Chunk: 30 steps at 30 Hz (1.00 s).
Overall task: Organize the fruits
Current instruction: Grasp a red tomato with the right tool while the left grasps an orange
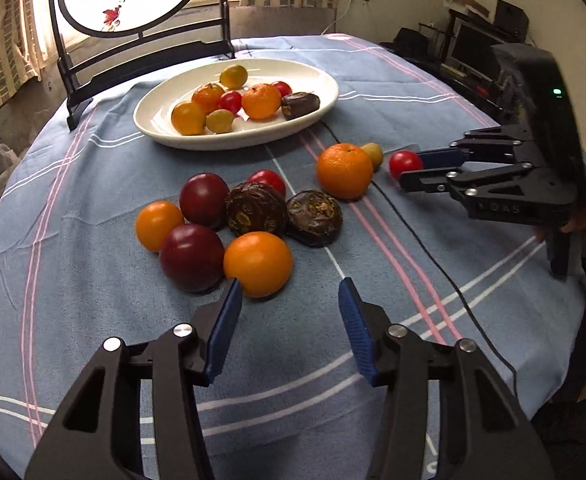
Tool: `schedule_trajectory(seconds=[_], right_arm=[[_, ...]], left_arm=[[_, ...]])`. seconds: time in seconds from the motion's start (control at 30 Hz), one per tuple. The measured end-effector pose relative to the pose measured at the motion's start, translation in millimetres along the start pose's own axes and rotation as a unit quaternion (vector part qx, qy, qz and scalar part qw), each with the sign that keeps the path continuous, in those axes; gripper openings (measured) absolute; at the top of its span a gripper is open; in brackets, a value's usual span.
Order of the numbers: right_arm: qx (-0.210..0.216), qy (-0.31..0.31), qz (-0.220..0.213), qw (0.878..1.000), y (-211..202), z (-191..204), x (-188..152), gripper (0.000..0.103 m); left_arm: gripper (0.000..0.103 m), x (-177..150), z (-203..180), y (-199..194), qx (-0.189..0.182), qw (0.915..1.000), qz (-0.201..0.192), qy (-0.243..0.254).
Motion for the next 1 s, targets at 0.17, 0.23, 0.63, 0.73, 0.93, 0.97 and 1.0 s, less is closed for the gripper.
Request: schedule_trajectory(seconds=[0.17,0.23,0.63,0.73,0.93,0.97,1.0], right_arm=[[0.009,0.0,-0.007,1.0,-3.5,1.1,1.7,0.029],[0.012,-0.001,-0.007,1.0,-3.0,2.4,1.9,0.029],[0.013,0.007,-0.023,1.0,-13.4,-0.9,3.4,0.029],[0.013,0.005,-0.028,1.0,-17.3,-0.1,6.0,0.029],[0.016,-0.007,-0.015,1.0,-10.6,6.1,7.9,0.029],[0.017,-0.007,-0.017,1.0,-11.0,6.0,8.8,0.029],[0.017,-0.006,-0.019,1.0,-11.9,5.1,10.6,0.029]], left_arm=[[0.048,15.5,5.6,9.2,0.019,0.9993,-0.011,-0.029],[0.048,18.4,2.2,11.9,0.03,0.9992,-0.015,-0.021],[0.038,21.3,7.4,4.2,0.025,0.9993,-0.019,-0.022],[0.038,26.0,4.4,-8.7,0.017,0.999,-0.036,-0.018],[0.038,43.3,0.7,-26.1,0.008,0.9977,-0.066,-0.01],[0.038,47.0,1.4,-26.5,0.009,0.9976,-0.068,-0.01],[0.038,50.6,2.3,-26.8,0.01,0.9974,-0.07,-0.01]])
Point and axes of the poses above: each gripper's, at about its wrist camera, not at the fingertips, and y roughly the way its jaws point, z to its left, x to its top, the point moved 6 cm from there along y, roughly the way its jaws point, and after that the axes turned 13 degrees about -y, right-handed, at the moved point
